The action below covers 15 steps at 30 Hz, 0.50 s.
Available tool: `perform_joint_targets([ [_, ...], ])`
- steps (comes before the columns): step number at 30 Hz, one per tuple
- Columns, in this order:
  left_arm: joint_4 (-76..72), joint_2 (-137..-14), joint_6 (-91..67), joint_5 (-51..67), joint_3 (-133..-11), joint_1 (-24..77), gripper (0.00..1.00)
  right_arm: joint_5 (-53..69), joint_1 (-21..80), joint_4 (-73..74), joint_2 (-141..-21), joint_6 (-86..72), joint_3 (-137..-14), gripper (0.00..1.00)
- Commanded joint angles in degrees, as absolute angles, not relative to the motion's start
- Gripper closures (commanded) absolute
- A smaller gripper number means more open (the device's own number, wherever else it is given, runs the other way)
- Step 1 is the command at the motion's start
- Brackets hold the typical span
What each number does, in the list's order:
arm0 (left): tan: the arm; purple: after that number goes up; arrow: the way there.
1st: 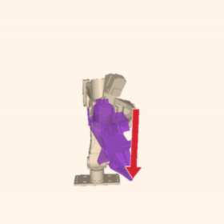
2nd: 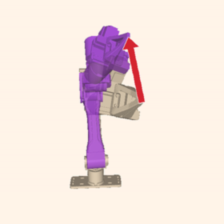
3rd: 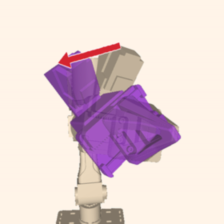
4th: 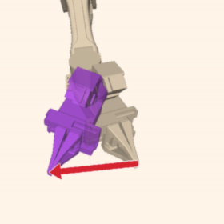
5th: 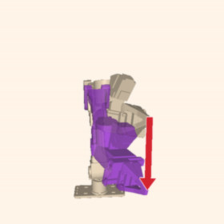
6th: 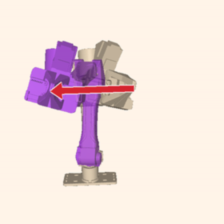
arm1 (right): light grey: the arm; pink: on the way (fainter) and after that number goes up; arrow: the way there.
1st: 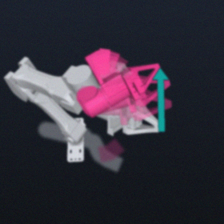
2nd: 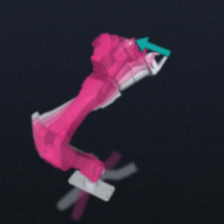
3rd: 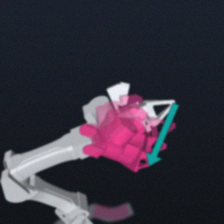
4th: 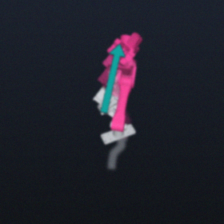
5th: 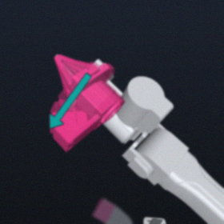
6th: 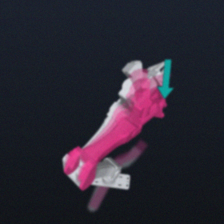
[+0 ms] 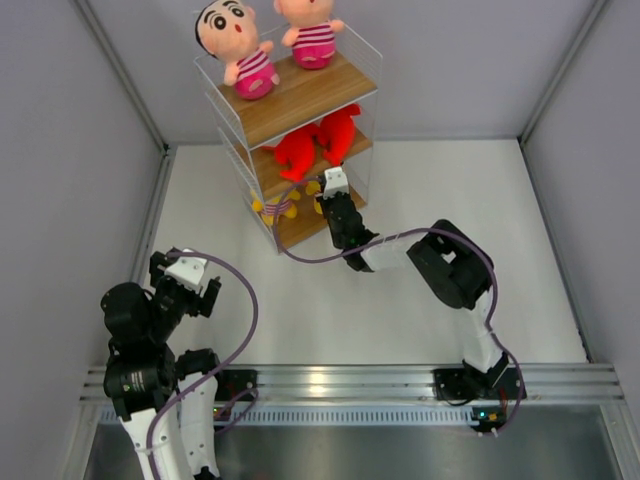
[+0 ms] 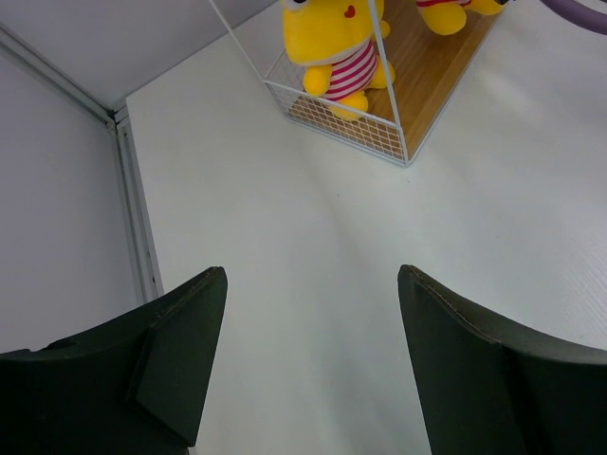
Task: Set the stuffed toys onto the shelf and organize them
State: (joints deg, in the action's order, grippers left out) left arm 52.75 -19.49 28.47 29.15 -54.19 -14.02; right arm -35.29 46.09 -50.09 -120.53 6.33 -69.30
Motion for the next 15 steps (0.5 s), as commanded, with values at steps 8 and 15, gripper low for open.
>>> perform_joint_targets([
  [8, 50.8, -20.1, 27.5, 33.0, -56.1, -13.8, 0.21, -38.3, 49.8, -42.6, -106.9, -3.5, -64.3, 1.00],
  [15, 50.9, -21.8, 26.5, 35.4, -57.5, -13.8, 0.22, -40.7, 54.7, -37.1, -98.6, -8.3, -57.2, 1.00],
])
